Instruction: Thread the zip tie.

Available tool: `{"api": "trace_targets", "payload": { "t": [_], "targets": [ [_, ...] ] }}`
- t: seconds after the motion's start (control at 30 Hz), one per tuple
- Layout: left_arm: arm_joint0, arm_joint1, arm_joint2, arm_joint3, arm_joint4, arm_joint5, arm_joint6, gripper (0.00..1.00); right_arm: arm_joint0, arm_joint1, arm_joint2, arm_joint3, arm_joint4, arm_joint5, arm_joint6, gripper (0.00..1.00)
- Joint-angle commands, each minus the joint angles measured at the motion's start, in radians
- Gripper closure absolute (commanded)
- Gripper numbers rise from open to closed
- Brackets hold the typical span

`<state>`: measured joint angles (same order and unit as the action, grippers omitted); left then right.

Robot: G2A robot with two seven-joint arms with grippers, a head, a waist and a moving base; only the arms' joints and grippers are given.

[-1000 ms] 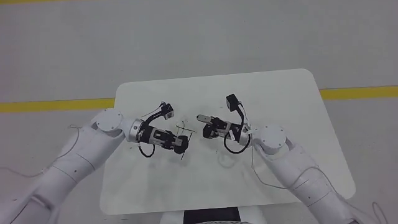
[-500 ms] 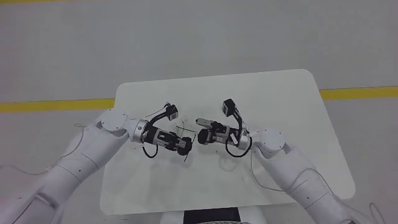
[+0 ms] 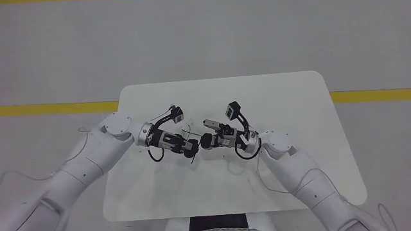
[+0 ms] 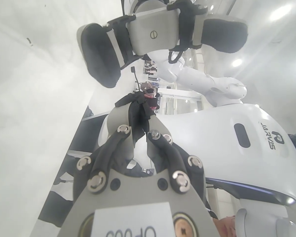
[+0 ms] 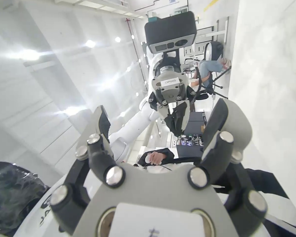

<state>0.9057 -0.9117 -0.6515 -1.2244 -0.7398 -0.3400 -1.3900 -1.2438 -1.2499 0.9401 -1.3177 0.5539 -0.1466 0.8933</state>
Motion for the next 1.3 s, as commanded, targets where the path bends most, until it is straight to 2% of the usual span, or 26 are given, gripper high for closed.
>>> {"api": "trace_targets", "payload": {
  "t": [0.0,0.13,0.17,0.2,0.37,0.5,0.57,0.63,0.8,0.93,1.07,1.23,1.27],
  "targets": [
    [0.0,0.0,0.0,0.0,0.0,0.0,0.0,1.0,0.0,0.0,0.001,-0.002,-0.018,0.007,-0.017,0.0],
    [0.0,0.0,0.0,0.0,0.0,0.0,0.0,1.0,0.002,0.004,0.005,0.0,-0.041,0.0,0.003,0.02],
    [0.0,0.0,0.0,0.0,0.0,0.0,0.0,1.0,0.003,0.004,0.006,0.001,-0.043,-0.004,0.01,0.36],
    [0.0,0.0,0.0,0.0,0.0,0.0,0.0,1.0,0.003,0.004,0.007,0.002,-0.043,-0.009,0.015,0.53],
    [0.0,0.0,0.0,0.0,0.0,0.0,0.0,1.0,-0.003,0.005,0.014,-0.009,-0.028,-0.037,0.04,0.58],
    [0.0,0.0,0.0,0.0,0.0,0.0,0.0,1.0,-0.005,0.008,0.013,-0.011,-0.035,-0.038,0.068,0.65],
    [0.0,0.0,0.0,0.0,0.0,0.0,0.0,1.0,-0.006,0.008,0.012,-0.011,-0.039,-0.037,0.068,0.62],
    [0.011,0.0,0.0,-0.014,0.01,0.005,0.033,1.0,-0.007,0.008,0.012,-0.012,-0.038,-0.036,0.065,0.62],
    [0.025,0.005,-0.013,-0.017,0.02,0.006,0.037,1.0,-0.011,0.009,0.015,-0.015,-0.04,-0.04,0.061,0.59],
    [0.034,0.009,-0.024,-0.018,0.027,0.009,0.045,1.0,-0.01,0.01,0.016,-0.018,-0.051,-0.036,0.061,0.62],
    [0.042,0.011,-0.031,-0.022,0.031,0.013,0.046,1.0,-0.009,0.011,0.015,-0.019,-0.058,-0.031,0.07,0.71],
    [0.043,0.012,-0.032,-0.023,0.034,0.016,0.044,1.0,-0.006,0.012,0.012,-0.016,-0.065,-0.029,0.082,0.87],
    [0.043,0.012,-0.032,-0.023,0.034,0.016,0.044,1.0,-0.005,0.012,0.011,-0.016,-0.066,-0.028,0.082,0.87]
  ]
}}
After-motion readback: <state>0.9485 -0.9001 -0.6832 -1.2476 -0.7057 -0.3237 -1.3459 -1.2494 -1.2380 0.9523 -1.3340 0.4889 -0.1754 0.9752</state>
